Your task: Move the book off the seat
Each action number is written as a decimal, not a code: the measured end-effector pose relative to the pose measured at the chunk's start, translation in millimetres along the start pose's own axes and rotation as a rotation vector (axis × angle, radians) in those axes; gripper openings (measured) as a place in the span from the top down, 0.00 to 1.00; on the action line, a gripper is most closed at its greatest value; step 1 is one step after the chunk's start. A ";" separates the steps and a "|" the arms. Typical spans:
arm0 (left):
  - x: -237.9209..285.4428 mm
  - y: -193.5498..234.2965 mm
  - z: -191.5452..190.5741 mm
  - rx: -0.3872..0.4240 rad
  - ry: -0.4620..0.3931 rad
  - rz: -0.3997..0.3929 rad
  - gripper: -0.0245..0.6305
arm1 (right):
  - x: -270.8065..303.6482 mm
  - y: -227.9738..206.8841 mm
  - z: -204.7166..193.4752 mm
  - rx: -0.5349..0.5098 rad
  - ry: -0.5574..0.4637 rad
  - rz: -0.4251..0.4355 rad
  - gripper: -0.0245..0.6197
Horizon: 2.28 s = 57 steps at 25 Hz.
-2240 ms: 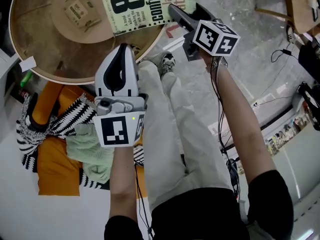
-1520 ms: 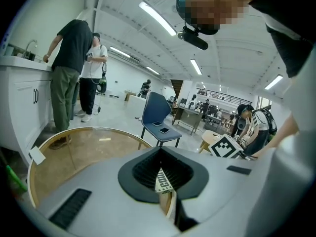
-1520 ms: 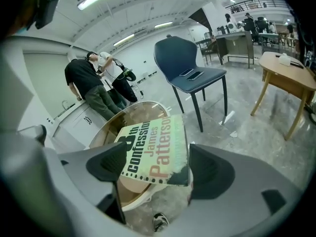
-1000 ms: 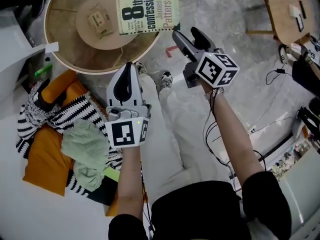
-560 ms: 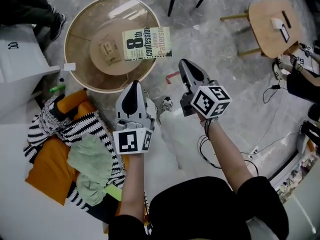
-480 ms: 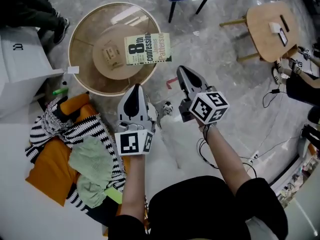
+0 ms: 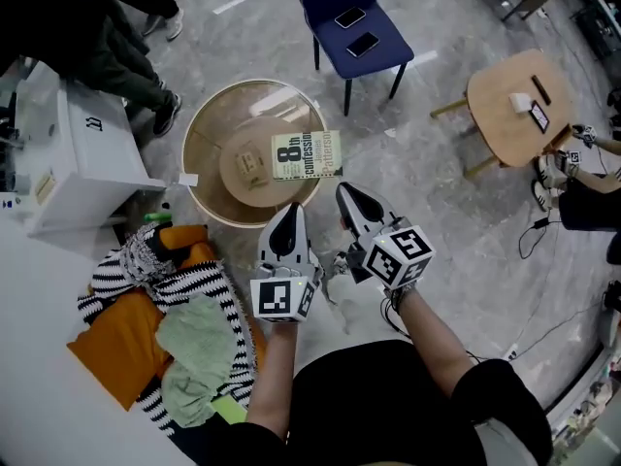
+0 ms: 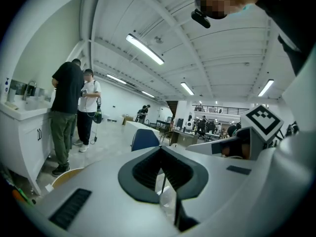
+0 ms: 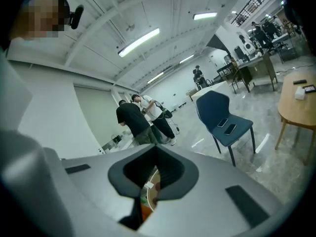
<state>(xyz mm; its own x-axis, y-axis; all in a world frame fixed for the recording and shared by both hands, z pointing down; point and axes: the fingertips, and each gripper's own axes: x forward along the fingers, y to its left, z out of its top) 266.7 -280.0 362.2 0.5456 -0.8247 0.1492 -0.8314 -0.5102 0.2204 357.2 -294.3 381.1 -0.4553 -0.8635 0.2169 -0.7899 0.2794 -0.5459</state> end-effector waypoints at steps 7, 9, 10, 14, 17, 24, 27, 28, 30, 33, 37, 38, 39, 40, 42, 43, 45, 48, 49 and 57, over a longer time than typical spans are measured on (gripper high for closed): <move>-18.6 -38.9 65.5 0.062 -0.065 -0.031 0.95 | -37.2 46.4 65.1 -0.049 -0.094 0.045 0.94; -25.1 -47.9 79.7 0.069 -0.082 -0.037 0.95 | -46.3 60.0 75.6 -0.044 -0.113 0.064 0.94; -29.3 -53.4 86.1 0.069 -0.090 -0.040 0.95 | -52.4 67.4 80.6 -0.046 -0.123 0.073 0.94; -46.9 -74.3 109.8 0.081 -0.110 -0.057 0.95 | -74.6 95.8 104.6 -0.064 -0.172 0.102 0.94; -58.6 -85.6 125.1 0.107 -0.135 -0.061 0.95 | -89.1 114.9 118.4 -0.093 -0.204 0.122 0.94; -77.5 -101.2 177.3 0.163 -0.210 -0.059 0.95 | -117.6 156.9 156.2 -0.175 -0.271 0.170 0.94; -89.5 -100.3 194.7 0.168 -0.233 -0.041 0.95 | -126.1 172.9 172.6 -0.236 -0.297 0.187 0.94; -93.4 -98.3 199.1 0.164 -0.242 -0.035 0.95 | -128.6 177.8 177.3 -0.251 -0.307 0.193 0.94; -97.8 -95.2 206.8 0.159 -0.257 -0.030 0.95 | -132.8 186.4 185.0 -0.271 -0.324 0.206 0.94; -99.9 -97.6 216.1 0.171 -0.273 -0.039 0.95 | -137.5 195.2 190.2 -0.294 -0.341 0.212 0.94; -99.9 -111.7 223.6 0.207 -0.272 -0.081 0.95 | -137.8 198.4 191.5 -0.299 -0.344 0.206 0.94; -99.6 -114.1 223.0 0.212 -0.270 -0.088 0.95 | -137.3 197.7 190.6 -0.298 -0.341 0.204 0.94; -99.4 -115.2 222.1 0.214 -0.269 -0.092 0.95 | -137.0 196.9 189.2 -0.296 -0.338 0.203 0.94; -99.6 -115.4 221.2 0.213 -0.269 -0.093 0.95 | -136.8 196.3 187.7 -0.295 -0.335 0.202 0.94; -100.1 -114.3 219.7 0.209 -0.267 -0.092 0.95 | -136.7 195.3 185.6 -0.293 -0.332 0.200 0.94; -99.9 -114.2 219.3 0.210 -0.265 -0.092 0.95 | -136.7 194.5 185.6 -0.292 -0.332 0.198 0.94; -98.6 -116.1 218.5 0.213 -0.260 -0.096 0.95 | -137.5 191.4 186.9 -0.287 -0.332 0.190 0.94; -96.1 -118.0 217.1 0.211 -0.258 -0.099 0.95 | -138.3 187.5 188.1 -0.282 -0.332 0.186 0.94; -95.4 -117.3 216.6 0.210 -0.258 -0.098 0.95 | -137.8 187.3 187.7 -0.283 -0.332 0.186 0.94; -87.6 -103.5 213.8 0.195 -0.257 -0.089 0.95 | -125.8 182.3 184.5 -0.283 -0.325 0.179 0.94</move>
<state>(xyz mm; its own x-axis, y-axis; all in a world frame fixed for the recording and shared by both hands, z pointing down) 282.4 -207.2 120.2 0.5929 -0.7969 -0.1155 -0.7999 -0.5994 0.0298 346.3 -212.2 105.0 -0.4778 -0.8656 -0.1498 -0.8125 0.5003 -0.2994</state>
